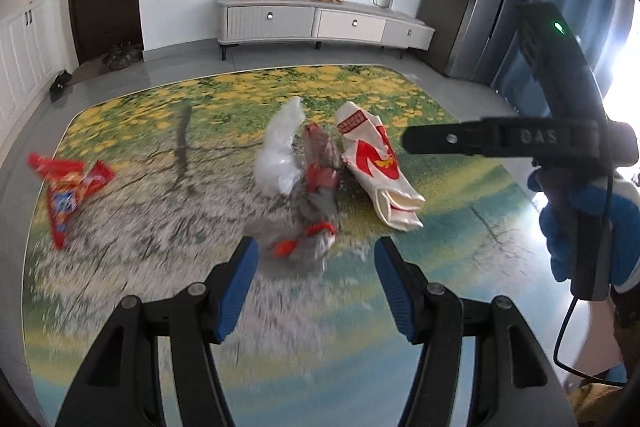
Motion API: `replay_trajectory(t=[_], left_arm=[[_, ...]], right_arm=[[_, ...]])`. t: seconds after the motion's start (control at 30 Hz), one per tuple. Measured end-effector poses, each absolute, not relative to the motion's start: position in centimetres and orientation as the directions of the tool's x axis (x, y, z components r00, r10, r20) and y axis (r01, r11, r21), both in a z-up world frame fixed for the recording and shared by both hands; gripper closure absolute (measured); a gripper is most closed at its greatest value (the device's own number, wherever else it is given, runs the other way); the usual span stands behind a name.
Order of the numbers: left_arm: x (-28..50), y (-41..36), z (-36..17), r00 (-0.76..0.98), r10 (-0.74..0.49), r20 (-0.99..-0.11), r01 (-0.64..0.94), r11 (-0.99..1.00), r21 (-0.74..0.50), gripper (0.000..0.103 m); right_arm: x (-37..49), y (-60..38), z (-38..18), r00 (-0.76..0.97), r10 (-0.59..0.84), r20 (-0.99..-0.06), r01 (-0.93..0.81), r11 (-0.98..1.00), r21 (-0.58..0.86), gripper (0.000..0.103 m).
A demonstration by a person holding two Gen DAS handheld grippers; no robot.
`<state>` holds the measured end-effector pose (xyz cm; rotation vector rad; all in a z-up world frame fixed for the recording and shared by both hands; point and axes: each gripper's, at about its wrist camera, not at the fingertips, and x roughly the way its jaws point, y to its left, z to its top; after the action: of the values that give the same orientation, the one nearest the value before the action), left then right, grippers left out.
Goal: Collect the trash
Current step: 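Grasp the clear wrapper with the left gripper while the right grasps the white-and-red paper bag, then carry wrapper and paper bag to the bin and open both grippers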
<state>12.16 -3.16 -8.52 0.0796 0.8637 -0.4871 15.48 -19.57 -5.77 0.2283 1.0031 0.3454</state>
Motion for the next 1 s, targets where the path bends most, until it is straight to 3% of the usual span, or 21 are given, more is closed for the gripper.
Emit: replay_trajectory(t=[0.17, 0.33, 0.47, 0.57, 0.63, 1.0], left_arm=[[14.3, -4.4, -10.0, 0.522, -0.359, -0.773, 0.449, 0.887, -0.109, 0.047], [15.1, -4.8, -11.0, 0.487, -0.36, -0.796, 0.457, 0.881, -0.12, 0.069], [15.0, -5.2, -11.4, 0.475, -0.368, -0.799, 0.464, 0.877, -0.128, 0.079], [14.8, -5.4, -11.4, 0.461, -0.388, -0.798, 0.474, 0.868, -0.148, 0.086], [14.3, -5.6, -11.2, 0.453, -0.401, -0.796, 0.485, 0.86, -0.157, 0.089], [8.8, -7.3, -7.6, 0.449, -0.482, -0.752, 0.546, 0.815, -0.195, 0.09]], right_arm=[[18.1, -20.5, -8.0, 0.46, 0.428, -0.778, -0.141, 0.9, 0.412, 0.036], [19.1, -20.8, -8.8, 0.447, 0.474, -0.759, -0.146, 0.875, 0.461, 0.05], [19.1, -20.3, -8.9, 0.427, 0.513, -0.745, -0.183, 0.856, 0.484, 0.059], [18.8, -19.7, -9.1, 0.412, 0.511, -0.754, -0.207, 0.859, 0.469, 0.076], [18.3, -19.5, -9.0, 0.417, 0.52, -0.746, -0.223, 0.854, 0.471, 0.081], [12.0, -23.8, -4.7, 0.52, 0.534, -0.666, -0.24, 0.84, 0.486, 0.083]])
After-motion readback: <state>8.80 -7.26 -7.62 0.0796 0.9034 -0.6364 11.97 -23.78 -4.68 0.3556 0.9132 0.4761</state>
